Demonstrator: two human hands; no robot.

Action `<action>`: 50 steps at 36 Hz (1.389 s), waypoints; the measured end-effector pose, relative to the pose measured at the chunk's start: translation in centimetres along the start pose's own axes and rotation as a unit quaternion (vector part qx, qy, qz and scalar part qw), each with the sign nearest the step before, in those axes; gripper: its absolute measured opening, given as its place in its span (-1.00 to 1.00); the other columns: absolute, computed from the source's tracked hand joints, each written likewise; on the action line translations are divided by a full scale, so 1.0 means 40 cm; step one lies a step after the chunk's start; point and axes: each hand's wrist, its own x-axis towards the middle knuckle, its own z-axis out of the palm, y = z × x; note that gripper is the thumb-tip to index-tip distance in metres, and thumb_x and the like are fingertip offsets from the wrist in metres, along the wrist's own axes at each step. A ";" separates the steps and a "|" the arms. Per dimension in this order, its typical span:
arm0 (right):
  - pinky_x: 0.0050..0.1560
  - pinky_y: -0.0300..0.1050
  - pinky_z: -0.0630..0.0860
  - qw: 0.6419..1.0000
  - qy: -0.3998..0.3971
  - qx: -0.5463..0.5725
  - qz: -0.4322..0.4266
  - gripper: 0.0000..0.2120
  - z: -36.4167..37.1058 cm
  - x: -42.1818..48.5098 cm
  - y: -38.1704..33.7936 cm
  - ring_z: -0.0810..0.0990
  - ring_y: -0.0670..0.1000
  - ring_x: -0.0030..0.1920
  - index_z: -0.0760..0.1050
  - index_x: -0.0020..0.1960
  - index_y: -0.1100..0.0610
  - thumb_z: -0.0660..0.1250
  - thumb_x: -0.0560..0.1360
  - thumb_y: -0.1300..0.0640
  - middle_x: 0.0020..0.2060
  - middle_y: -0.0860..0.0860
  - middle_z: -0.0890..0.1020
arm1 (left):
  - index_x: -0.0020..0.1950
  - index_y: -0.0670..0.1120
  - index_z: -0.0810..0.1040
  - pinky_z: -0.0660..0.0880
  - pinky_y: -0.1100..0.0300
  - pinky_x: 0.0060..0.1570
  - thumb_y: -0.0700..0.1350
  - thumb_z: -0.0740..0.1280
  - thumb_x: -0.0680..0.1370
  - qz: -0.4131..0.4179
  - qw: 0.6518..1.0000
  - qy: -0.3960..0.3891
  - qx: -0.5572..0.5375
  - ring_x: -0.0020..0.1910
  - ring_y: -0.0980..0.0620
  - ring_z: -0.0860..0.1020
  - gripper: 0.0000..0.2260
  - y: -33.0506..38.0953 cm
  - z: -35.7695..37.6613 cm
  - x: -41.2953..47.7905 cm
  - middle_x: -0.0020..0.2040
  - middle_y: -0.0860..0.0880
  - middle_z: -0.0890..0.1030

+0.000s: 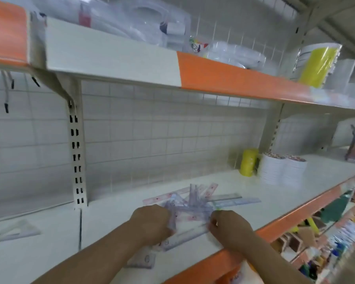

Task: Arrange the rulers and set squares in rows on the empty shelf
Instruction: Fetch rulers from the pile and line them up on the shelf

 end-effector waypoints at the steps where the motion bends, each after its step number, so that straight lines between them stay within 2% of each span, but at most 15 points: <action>1: -0.17 -0.18 0.29 1.000 -0.004 0.003 -0.010 -0.83 0.001 0.017 0.015 0.55 0.02 0.08 0.43 -0.08 0.01 0.12 0.58 -0.02 0.03 0.02 0.61 | 0.25 -0.09 0.48 0.43 0.13 -0.07 0.02 0.16 0.59 -0.013 1.000 -0.004 -0.006 0.07 -0.06 0.56 -0.69 0.011 -0.002 0.010 0.08 -0.07 0.61; 5: -0.05 -0.14 0.38 0.998 -0.028 0.012 -0.058 -0.77 -0.001 0.082 0.082 0.54 0.00 0.13 0.50 0.00 0.05 0.12 0.59 -0.03 0.06 -0.01 0.62 | 0.13 -0.03 0.56 0.36 0.20 -0.09 0.02 0.15 0.59 -0.066 0.998 -0.002 -0.021 0.12 -0.03 0.55 -0.74 0.072 -0.011 0.052 0.13 -0.05 0.59; 10: 0.06 -0.10 0.44 0.995 -0.040 -0.009 -0.087 -0.75 -0.014 0.143 0.171 0.55 0.07 0.15 0.50 0.07 0.09 0.09 0.60 0.02 0.11 0.07 0.61 | 0.22 -0.05 0.52 0.44 0.15 0.08 -0.01 0.16 0.59 -0.101 0.995 0.003 -0.024 0.21 -0.05 0.51 -0.73 0.157 -0.027 0.101 0.24 -0.06 0.54; 14: -0.01 -0.15 0.39 0.992 -0.032 -0.020 -0.118 -0.80 -0.018 0.174 0.247 0.54 0.06 0.17 0.44 -0.09 0.01 0.08 0.60 0.03 0.13 0.06 0.60 | 0.33 -0.10 0.45 0.41 0.15 0.16 0.05 0.15 0.61 -0.140 0.990 0.006 -0.021 0.32 -0.06 0.43 -0.63 0.210 -0.015 0.146 0.39 -0.10 0.42; 16: -0.07 -0.16 0.35 0.991 -0.030 -0.021 -0.132 -0.76 -0.018 0.187 0.276 0.54 0.04 0.17 0.50 0.05 0.07 0.09 0.60 0.02 0.13 0.03 0.61 | 0.30 -0.12 0.48 0.41 0.12 0.17 0.09 0.15 0.60 -0.157 0.988 0.000 -0.010 0.30 -0.08 0.44 -0.61 0.237 -0.009 0.161 0.34 -0.11 0.47; 22: 0.02 -0.15 0.43 0.988 -0.026 -0.012 -0.152 -0.80 -0.007 0.231 0.338 0.54 0.02 0.13 0.48 0.03 0.01 0.12 0.60 -0.02 0.09 -0.01 0.57 | 0.32 -0.15 0.44 0.45 0.06 0.06 0.16 0.23 0.56 -0.152 0.987 -0.007 0.045 0.18 -0.15 0.50 -0.53 0.278 0.002 0.192 0.17 -0.17 0.56; 25: 0.05 -0.13 0.45 0.987 -0.012 -0.010 -0.160 -0.80 -0.004 0.257 0.357 0.51 0.02 0.16 0.47 0.13 0.04 0.12 0.61 0.05 0.12 0.01 0.49 | 0.24 -0.18 0.47 0.38 0.05 0.17 0.14 0.27 0.52 -0.167 0.983 0.003 0.077 0.18 -0.17 0.46 -0.55 0.271 0.020 0.222 0.17 -0.21 0.52; 28: 0.13 -0.10 0.42 0.986 -0.009 0.011 -0.166 -0.77 0.006 0.279 0.371 0.41 0.02 0.22 0.42 0.22 0.04 0.12 0.61 0.04 0.17 0.00 0.41 | 0.33 -0.18 0.35 0.26 0.05 0.27 0.07 0.24 0.55 -0.171 0.981 0.010 0.090 0.26 -0.15 0.38 -0.55 0.269 0.032 0.246 0.28 -0.19 0.44; 31: 0.23 -0.12 0.36 0.983 -0.015 0.007 -0.184 -0.68 0.023 0.295 0.381 0.33 0.03 0.27 0.32 0.36 0.03 0.10 0.63 0.02 0.27 -0.01 0.37 | 0.37 -0.12 0.29 0.30 0.03 0.29 0.12 0.29 0.52 -0.193 0.978 0.000 0.072 0.30 -0.14 0.37 -0.48 0.256 0.050 0.258 0.32 -0.13 0.42; 35: 0.33 -0.09 0.31 0.977 -0.051 -0.014 -0.206 -0.55 0.039 0.315 0.389 0.23 0.06 0.38 0.12 0.52 0.04 0.05 0.65 0.03 0.41 -0.03 0.28 | 0.36 -0.09 0.35 0.32 0.05 0.28 0.01 0.18 0.59 -0.225 0.972 -0.017 0.067 0.30 -0.11 0.38 -0.63 0.242 0.061 0.264 0.30 -0.11 0.46; 38: 0.35 -0.08 0.28 0.974 -0.077 -0.025 -0.212 -0.52 0.046 0.324 0.388 0.22 0.08 0.40 0.06 0.54 0.03 0.05 0.65 0.06 0.43 0.00 0.26 | 0.39 -0.06 0.33 0.31 0.05 0.28 -0.03 0.18 0.59 -0.246 0.967 -0.018 0.070 0.33 -0.10 0.35 -0.62 0.227 0.062 0.256 0.35 -0.09 0.43; 42: 0.28 -0.09 0.31 0.970 -0.075 -0.044 -0.225 -0.55 0.045 0.335 0.388 0.26 0.08 0.33 0.12 0.51 0.01 0.08 0.63 0.10 0.35 0.03 0.31 | 0.43 -0.06 0.32 0.33 0.03 0.31 0.01 0.20 0.59 -0.254 0.965 -0.015 0.061 0.34 -0.11 0.34 -0.59 0.209 0.068 0.248 0.37 -0.09 0.37; 45: 0.09 -0.13 0.33 0.967 -0.081 -0.046 -0.238 -0.71 0.042 0.340 0.389 0.30 0.07 0.25 0.34 0.33 0.05 0.10 0.63 0.10 0.13 0.02 0.36 | 0.43 -0.07 0.29 0.34 0.04 0.27 0.00 0.22 0.60 -0.246 0.967 -0.005 0.065 0.31 -0.13 0.33 -0.58 0.205 0.063 0.249 0.34 -0.14 0.35; 47: -0.02 -0.16 0.29 0.966 -0.081 -0.042 -0.244 -0.79 0.042 0.343 0.392 0.32 0.05 0.18 0.39 0.22 0.07 0.11 0.62 0.10 -0.01 -0.01 0.28 | 0.43 -0.07 0.28 0.35 0.04 0.26 -0.01 0.24 0.59 -0.242 0.969 0.001 0.058 0.30 -0.12 0.33 -0.57 0.203 0.059 0.252 0.33 -0.13 0.36; 50: -0.05 -0.16 0.26 0.965 -0.077 -0.033 -0.250 -0.83 0.048 0.347 0.397 0.27 0.00 0.05 0.40 0.17 0.07 0.12 0.61 0.12 -0.04 -0.03 0.25 | 0.42 -0.07 0.28 0.35 0.06 0.25 -0.06 0.23 0.60 -0.231 0.972 -0.008 0.043 0.29 -0.10 0.35 -0.60 0.200 0.054 0.254 0.35 -0.10 0.39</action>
